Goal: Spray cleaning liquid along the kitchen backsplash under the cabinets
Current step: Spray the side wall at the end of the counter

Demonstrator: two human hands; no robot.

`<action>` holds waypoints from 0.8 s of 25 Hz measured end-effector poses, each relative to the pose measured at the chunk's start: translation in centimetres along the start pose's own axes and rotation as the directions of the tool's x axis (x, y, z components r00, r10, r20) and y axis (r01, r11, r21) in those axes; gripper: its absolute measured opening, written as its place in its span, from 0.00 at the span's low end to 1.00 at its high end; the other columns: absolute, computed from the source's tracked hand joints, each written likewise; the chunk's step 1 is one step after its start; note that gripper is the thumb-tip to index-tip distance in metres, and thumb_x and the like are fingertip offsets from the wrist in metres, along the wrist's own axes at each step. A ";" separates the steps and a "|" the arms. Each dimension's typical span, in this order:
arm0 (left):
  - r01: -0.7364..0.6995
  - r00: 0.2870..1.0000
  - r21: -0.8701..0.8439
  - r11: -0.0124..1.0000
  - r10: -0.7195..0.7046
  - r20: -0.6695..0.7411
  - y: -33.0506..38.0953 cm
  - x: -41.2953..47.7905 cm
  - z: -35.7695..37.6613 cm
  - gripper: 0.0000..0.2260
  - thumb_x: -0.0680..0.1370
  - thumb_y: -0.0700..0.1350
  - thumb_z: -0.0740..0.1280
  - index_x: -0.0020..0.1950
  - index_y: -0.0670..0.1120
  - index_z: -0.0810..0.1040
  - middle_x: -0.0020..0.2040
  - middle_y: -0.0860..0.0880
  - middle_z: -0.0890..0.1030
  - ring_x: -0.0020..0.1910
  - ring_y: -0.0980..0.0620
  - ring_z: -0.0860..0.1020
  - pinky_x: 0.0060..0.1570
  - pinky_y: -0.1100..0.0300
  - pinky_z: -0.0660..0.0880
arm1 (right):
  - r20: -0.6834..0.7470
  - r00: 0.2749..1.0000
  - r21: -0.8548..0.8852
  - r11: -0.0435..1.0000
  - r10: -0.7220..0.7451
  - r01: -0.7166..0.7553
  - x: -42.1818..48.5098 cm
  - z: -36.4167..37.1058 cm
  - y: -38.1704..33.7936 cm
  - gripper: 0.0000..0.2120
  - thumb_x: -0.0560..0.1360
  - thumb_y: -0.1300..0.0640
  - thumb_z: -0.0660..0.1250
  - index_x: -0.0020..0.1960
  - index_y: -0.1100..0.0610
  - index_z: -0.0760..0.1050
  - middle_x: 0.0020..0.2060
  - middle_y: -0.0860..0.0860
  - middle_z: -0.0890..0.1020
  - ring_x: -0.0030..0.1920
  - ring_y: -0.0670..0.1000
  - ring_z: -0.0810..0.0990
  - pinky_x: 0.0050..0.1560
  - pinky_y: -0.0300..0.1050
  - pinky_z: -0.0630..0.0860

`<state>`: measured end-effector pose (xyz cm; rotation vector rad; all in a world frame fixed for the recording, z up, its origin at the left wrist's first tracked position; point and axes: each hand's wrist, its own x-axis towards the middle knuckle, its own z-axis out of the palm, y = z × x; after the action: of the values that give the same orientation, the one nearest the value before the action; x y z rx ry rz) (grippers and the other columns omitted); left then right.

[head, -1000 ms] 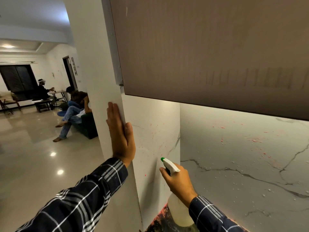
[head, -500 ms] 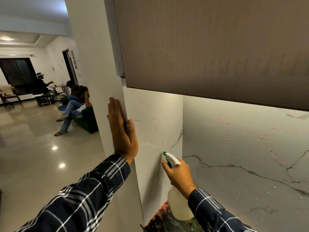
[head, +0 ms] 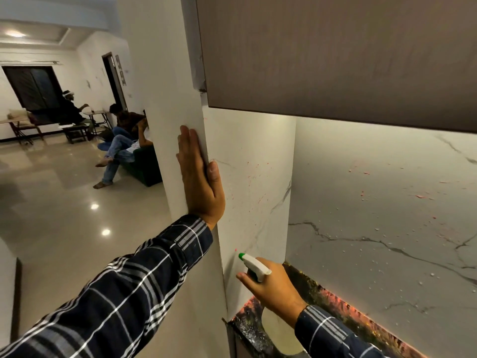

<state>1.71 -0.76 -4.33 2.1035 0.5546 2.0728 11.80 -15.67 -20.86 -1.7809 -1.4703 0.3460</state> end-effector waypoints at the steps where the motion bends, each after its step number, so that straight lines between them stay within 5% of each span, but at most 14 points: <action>1: -0.005 1.000 -0.003 1.000 0.005 -0.001 -0.1 0.1 0.0 0.27 0.87 0.58 0.48 0.81 0.43 0.51 0.83 0.39 0.54 0.82 0.35 0.56 0.75 0.27 0.59 | 0.006 1.000 -0.007 1.000 0.011 -0.011 0.0 0.1 -0.1 0.18 0.76 0.36 0.67 0.51 0.51 0.77 0.39 0.46 0.80 0.40 0.46 0.79 0.39 0.38 0.78; 5: 0.002 1.000 0.000 1.000 -0.002 0.005 -0.1 0.1 0.0 0.27 0.87 0.58 0.48 0.82 0.43 0.51 0.83 0.39 0.54 0.83 0.36 0.55 0.75 0.28 0.58 | -0.029 0.999 0.002 1.000 0.014 -0.014 0.2 -0.1 -0.2 0.16 0.75 0.35 0.66 0.46 0.48 0.74 0.37 0.44 0.77 0.37 0.44 0.77 0.36 0.35 0.75; 11: 0.011 1.000 -0.001 1.000 -0.011 0.006 0.0 0.1 0.0 0.27 0.87 0.58 0.48 0.82 0.44 0.51 0.83 0.38 0.55 0.83 0.36 0.56 0.75 0.28 0.59 | -0.034 0.995 0.078 0.992 0.099 -0.096 -0.2 0.1 -0.1 0.23 0.73 0.34 0.66 0.57 0.51 0.76 0.42 0.44 0.79 0.42 0.45 0.80 0.42 0.36 0.81; 15: 0.011 1.000 0.006 1.000 -0.011 0.000 0.1 0.0 0.0 0.28 0.87 0.58 0.48 0.82 0.43 0.51 0.83 0.39 0.55 0.83 0.37 0.56 0.76 0.29 0.59 | -0.173 0.967 0.209 0.967 0.185 -0.148 1.0 -1.4 -0.4 0.17 0.76 0.41 0.70 0.55 0.53 0.77 0.39 0.46 0.79 0.37 0.46 0.79 0.34 0.35 0.76; 20: 0.008 1.000 0.006 1.000 -0.008 0.005 0.1 0.1 0.0 0.28 0.87 0.58 0.48 0.82 0.43 0.51 0.83 0.37 0.55 0.83 0.38 0.55 0.76 0.29 0.57 | -0.226 0.943 0.367 0.918 0.242 -0.148 2.7 -2.8 -1.3 0.13 0.76 0.44 0.72 0.55 0.47 0.74 0.37 0.48 0.79 0.33 0.48 0.79 0.35 0.51 0.84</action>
<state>1.73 -0.79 -4.27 2.1053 0.5680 2.0636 13.44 -14.22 -17.41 -1.6166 -0.9738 0.4195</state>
